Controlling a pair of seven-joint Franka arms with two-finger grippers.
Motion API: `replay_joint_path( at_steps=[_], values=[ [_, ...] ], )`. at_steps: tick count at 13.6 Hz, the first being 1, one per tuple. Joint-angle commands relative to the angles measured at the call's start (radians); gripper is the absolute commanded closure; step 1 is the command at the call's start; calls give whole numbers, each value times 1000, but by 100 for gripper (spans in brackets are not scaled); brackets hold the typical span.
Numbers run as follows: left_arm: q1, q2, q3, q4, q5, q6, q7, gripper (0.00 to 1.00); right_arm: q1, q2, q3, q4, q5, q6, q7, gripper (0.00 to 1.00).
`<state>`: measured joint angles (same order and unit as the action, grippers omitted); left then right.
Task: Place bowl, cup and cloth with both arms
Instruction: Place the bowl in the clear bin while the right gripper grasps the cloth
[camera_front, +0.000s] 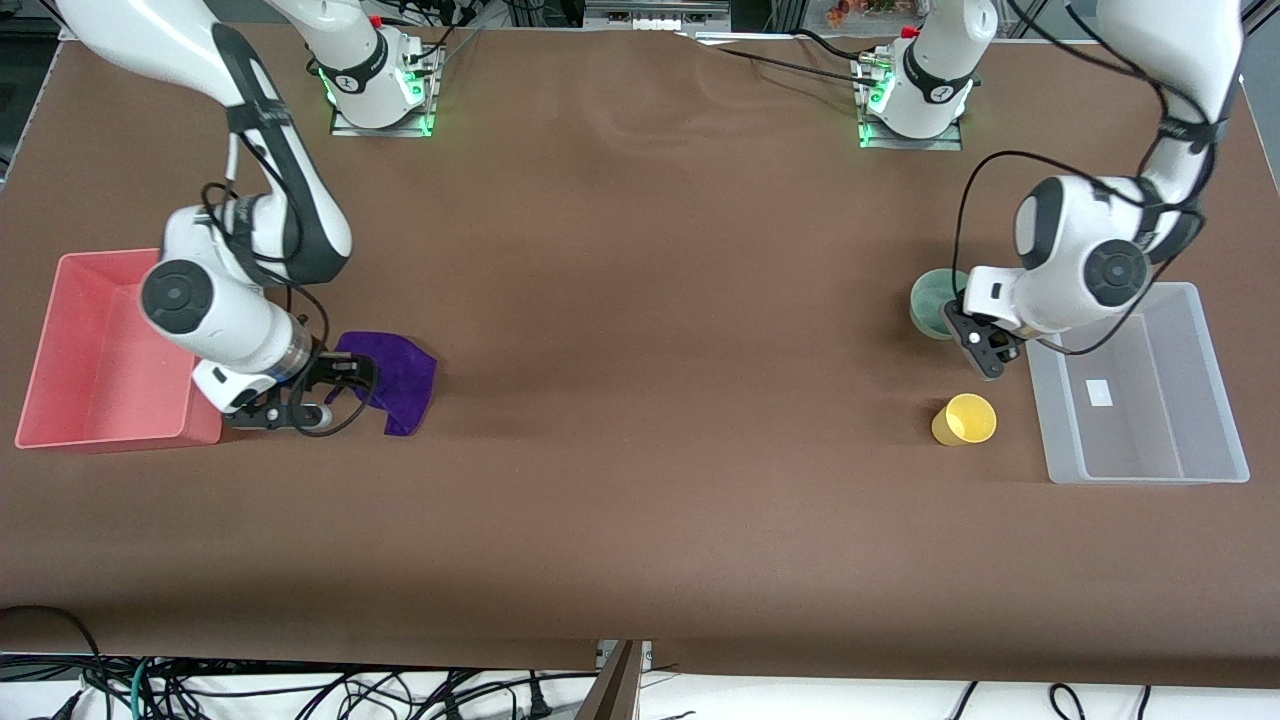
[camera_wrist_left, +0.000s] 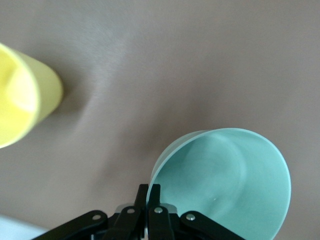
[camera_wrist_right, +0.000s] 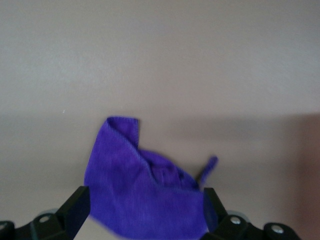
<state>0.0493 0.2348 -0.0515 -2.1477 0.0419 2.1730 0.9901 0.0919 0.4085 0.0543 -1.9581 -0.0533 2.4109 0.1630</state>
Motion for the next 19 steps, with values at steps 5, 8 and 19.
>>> replay_joint_path(
  at_steps=[5, 8, 19],
  values=[
    [223, 107, 13, 413, 57, -297, 269, 100, 5, 4, -1, -243, 0, 361, 161, 0],
    [358, 251, 12, 451, 104, -108, 335, 100, 8, 38, -1, -277, 0, 465, 161, 18],
    [409, 262, -51, 517, 55, -139, 250, 0, 8, -46, -4, -127, -5, 149, 121, 100]
  ],
)
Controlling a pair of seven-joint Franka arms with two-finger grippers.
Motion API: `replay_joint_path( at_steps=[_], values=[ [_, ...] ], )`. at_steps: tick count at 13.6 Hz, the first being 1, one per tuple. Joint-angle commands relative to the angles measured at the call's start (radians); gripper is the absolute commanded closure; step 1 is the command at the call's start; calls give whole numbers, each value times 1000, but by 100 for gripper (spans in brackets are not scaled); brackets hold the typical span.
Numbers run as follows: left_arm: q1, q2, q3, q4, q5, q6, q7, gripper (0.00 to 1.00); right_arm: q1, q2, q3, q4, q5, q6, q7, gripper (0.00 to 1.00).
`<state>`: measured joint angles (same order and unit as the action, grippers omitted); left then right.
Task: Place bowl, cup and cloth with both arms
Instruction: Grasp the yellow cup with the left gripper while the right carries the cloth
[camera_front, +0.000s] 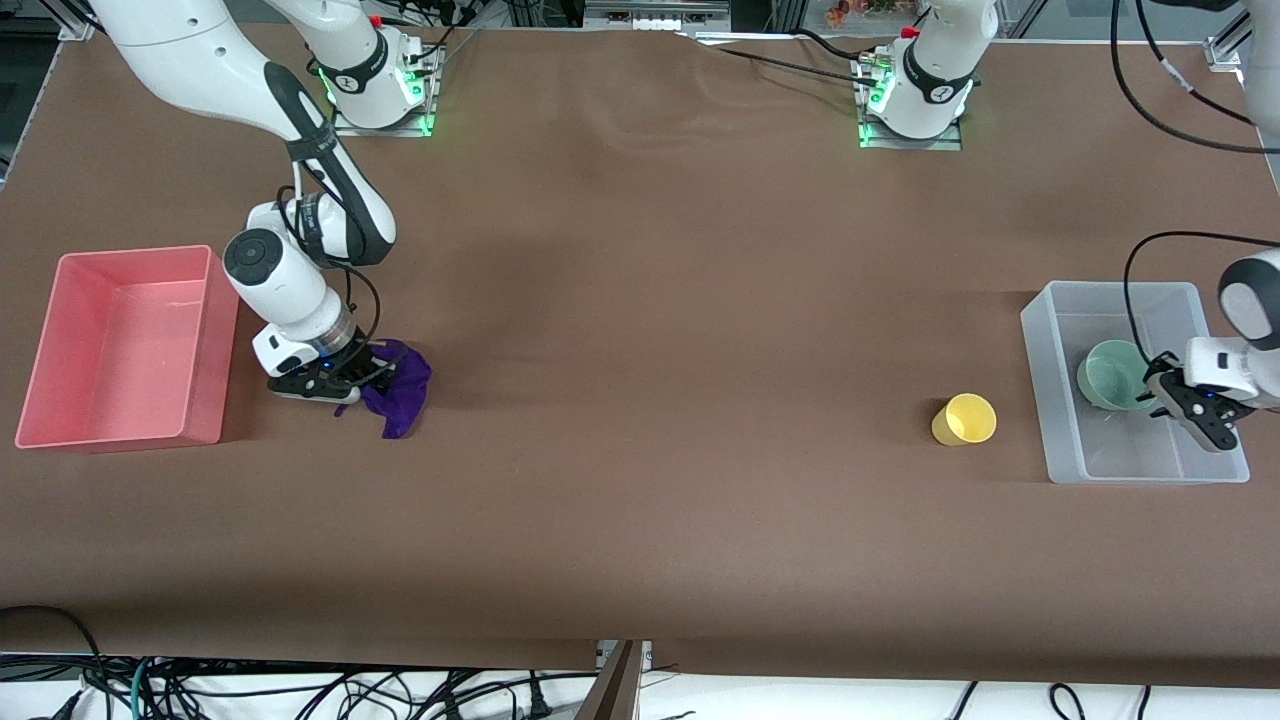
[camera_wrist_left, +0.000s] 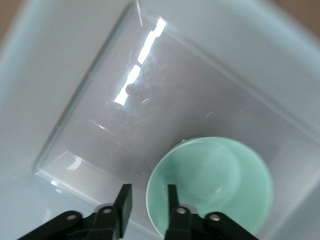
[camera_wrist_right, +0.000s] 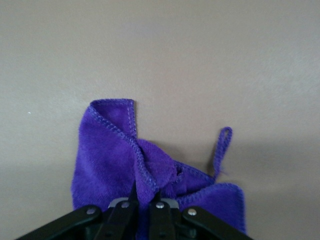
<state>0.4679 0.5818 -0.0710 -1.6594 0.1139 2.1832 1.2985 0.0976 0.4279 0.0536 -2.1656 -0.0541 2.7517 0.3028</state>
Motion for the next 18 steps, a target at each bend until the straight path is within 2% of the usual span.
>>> replay_joint_path(
  at_steps=[1, 3, 4, 6, 8, 9, 11, 13, 14, 15, 17, 18],
  values=[
    [-11, -98, -59, 61, -17, -243, -132, 0, -2, -87, -9, 151, -3, -327, -58, 100],
    [-11, -106, -137, 110, -14, -370, -342, 0, -2, -113, -59, 289, 0, -580, -186, 100],
    [-11, -106, -176, 112, -14, -378, -437, 0, -2, -115, -87, 359, 0, -701, -248, 100],
    [-34, -93, -236, 110, -11, -367, -633, 0, -2, -130, -168, 476, 0, -898, -402, 100],
    [-107, -57, -234, 95, 1, -269, -773, 0, -4, -132, -263, 573, -1, -1059, -573, 100],
    [-124, -21, -231, 92, 3, -207, -807, 0, -4, -132, -317, 599, -1, -1099, -658, 100],
    [-140, 39, -234, 90, 52, -99, -838, 0, -9, -123, -401, 596, -3, -1094, -813, 100],
    [-143, 102, -236, 81, 53, -24, -854, 4, -34, -101, -435, 575, -3, -1046, -894, 100],
    [-149, 116, -236, 66, 53, 1, -854, 18, -56, -91, -437, 558, -3, -1011, -945, 100],
    [-150, 139, -236, 60, 53, 6, -854, 39, -79, -75, -437, 541, -1, -983, -985, 100],
    [-147, 148, -236, 32, 53, 3, -854, 74, -125, -25, -437, 530, 2, -949, -1002, 100],
    [-150, 147, -236, 27, 53, -2, -854, 100, -140, 1, -437, 530, 2, -939, -1004, 100]
  ],
)
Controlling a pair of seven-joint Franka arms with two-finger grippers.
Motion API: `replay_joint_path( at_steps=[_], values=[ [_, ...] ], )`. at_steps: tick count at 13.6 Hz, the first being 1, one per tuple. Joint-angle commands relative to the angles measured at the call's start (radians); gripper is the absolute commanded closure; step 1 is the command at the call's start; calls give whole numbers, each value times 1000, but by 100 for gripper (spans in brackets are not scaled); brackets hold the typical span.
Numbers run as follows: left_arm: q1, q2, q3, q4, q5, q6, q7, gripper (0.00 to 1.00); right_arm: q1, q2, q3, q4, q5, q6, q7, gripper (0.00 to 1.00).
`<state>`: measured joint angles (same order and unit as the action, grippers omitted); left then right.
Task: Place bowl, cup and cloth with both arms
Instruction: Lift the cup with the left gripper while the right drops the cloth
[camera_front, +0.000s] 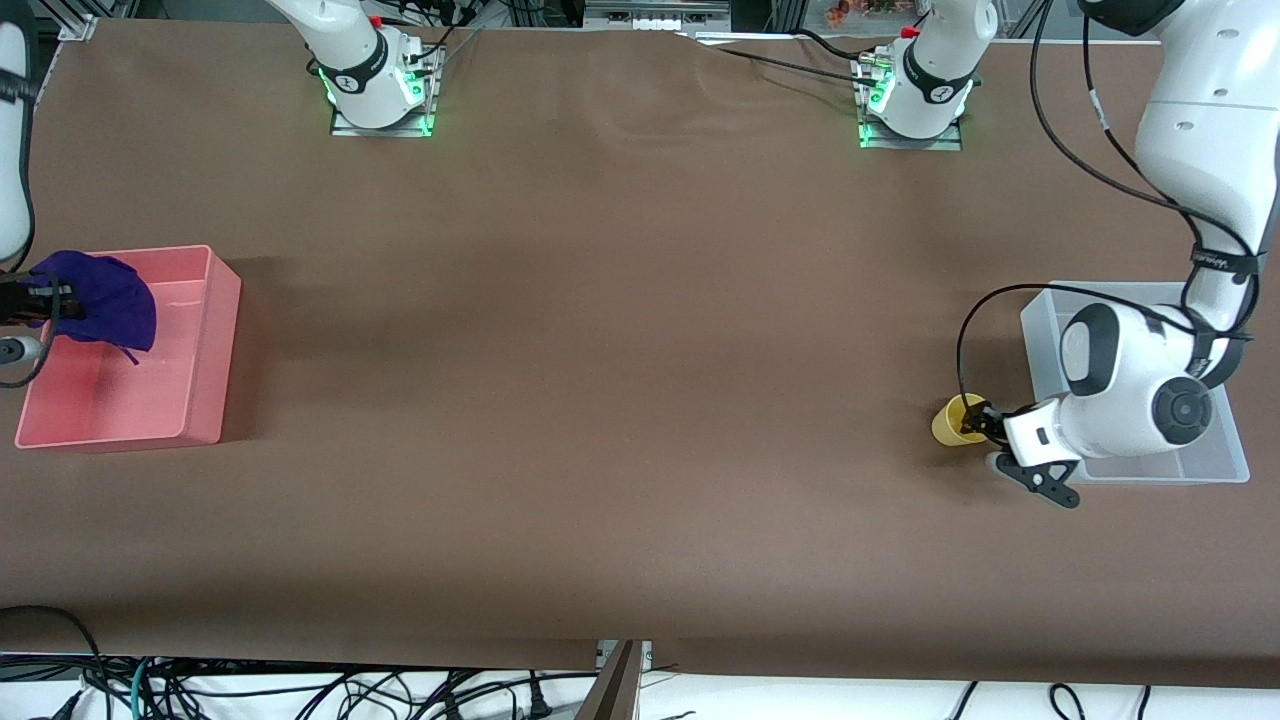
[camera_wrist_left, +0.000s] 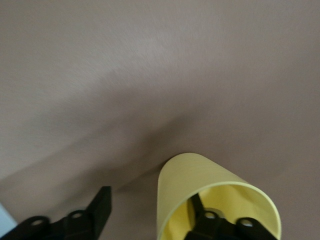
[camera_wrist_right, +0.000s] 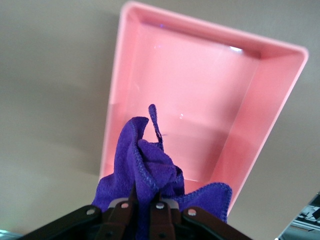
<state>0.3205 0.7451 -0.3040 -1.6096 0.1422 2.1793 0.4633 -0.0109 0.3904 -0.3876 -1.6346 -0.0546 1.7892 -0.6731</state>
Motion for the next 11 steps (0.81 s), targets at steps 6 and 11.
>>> replay_joint_path(
  at_steps=[6, 11],
  values=[
    [-6, -102, -9, 26, 20, -157, -18, 100, -98, 178, 4, -39, 93, 194, -134, 100],
    [18, -249, -12, 83, 27, -416, 35, 100, -100, 212, 4, -34, 133, 211, -125, 1]
  ],
)
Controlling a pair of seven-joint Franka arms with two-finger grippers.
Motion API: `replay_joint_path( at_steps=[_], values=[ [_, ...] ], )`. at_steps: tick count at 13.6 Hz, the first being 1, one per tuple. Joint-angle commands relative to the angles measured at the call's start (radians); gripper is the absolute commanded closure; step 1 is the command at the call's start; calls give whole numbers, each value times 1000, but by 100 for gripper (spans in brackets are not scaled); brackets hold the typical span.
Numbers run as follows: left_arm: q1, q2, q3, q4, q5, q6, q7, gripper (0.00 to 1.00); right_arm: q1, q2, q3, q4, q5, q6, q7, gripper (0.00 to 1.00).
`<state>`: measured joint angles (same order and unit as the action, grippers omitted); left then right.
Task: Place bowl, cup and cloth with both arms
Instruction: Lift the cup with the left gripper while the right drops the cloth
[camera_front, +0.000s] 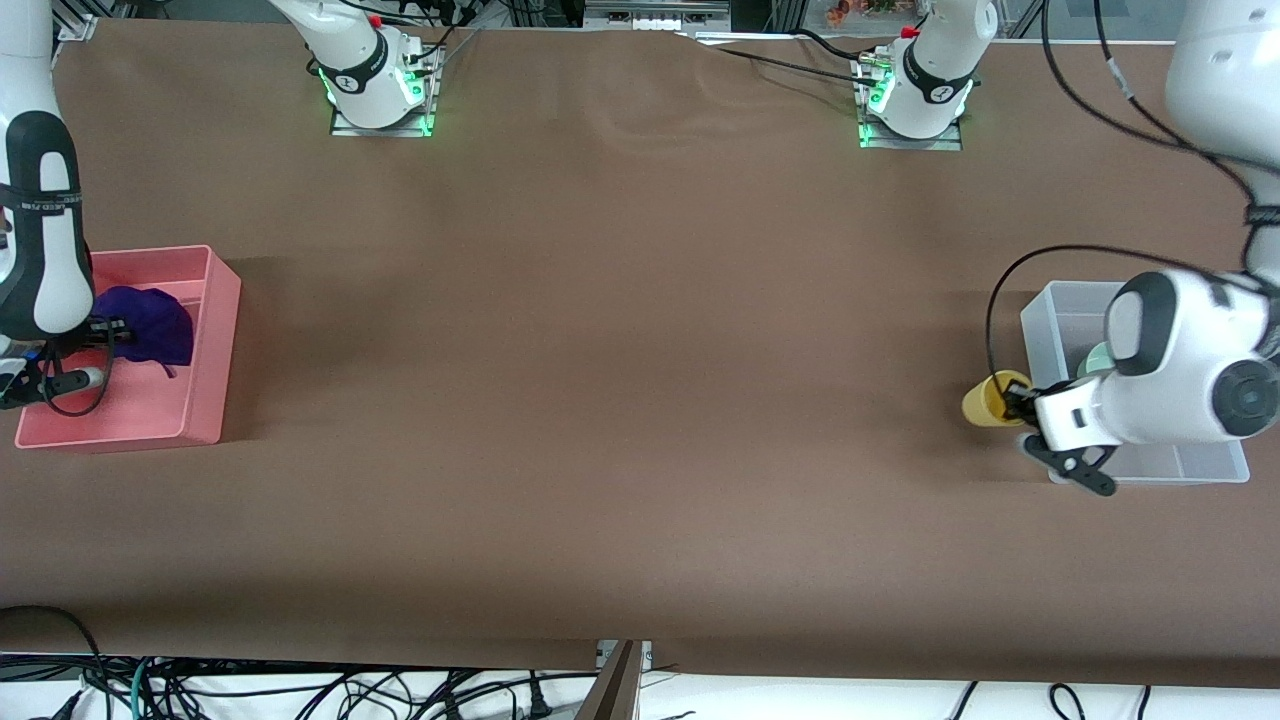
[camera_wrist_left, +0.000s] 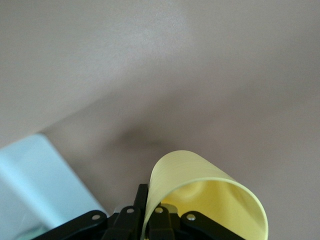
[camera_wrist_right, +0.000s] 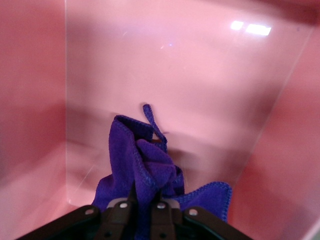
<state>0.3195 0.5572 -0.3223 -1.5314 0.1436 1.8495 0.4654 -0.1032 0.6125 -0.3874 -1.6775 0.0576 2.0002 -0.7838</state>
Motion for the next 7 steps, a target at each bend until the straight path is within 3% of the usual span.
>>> replay_joint_path(
  at_steps=[1, 3, 7],
  values=[
    [51, -77, 14, 5, 25, -114, 101, 100, -7, -16, 4, 15, 22, -9, -12, 0],
    [149, -85, 15, -12, 56, -119, 252, 100, -7, -39, 4, 39, 62, -26, -12, 0],
    [286, -62, 12, -96, 175, -40, 399, 100, 7, -98, 18, 175, 108, -231, 33, 0]
  ],
)
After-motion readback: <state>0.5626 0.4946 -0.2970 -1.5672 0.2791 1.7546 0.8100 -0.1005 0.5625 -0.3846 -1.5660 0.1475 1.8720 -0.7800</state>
